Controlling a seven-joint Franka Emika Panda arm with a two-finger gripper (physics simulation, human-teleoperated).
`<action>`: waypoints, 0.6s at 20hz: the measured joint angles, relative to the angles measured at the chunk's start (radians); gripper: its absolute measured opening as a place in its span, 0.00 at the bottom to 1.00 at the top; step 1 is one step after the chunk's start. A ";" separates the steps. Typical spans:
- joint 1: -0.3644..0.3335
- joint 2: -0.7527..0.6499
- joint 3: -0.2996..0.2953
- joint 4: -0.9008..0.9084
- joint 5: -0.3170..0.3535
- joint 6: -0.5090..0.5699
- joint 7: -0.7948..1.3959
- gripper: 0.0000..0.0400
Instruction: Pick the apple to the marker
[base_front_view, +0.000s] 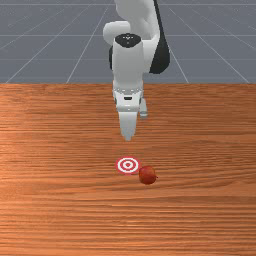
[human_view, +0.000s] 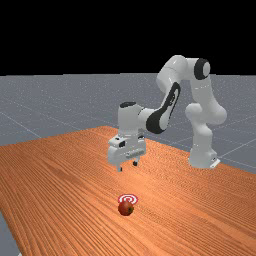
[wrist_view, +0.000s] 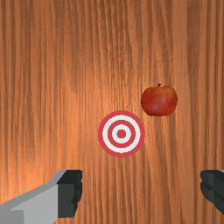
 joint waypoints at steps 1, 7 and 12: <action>0.000 0.000 0.000 0.000 0.000 0.000 0.000 0.62; 0.018 -0.162 -0.063 -0.147 0.026 -0.074 0.358 0.32; 0.034 -0.245 -0.140 -0.196 0.125 -0.148 1.173 0.03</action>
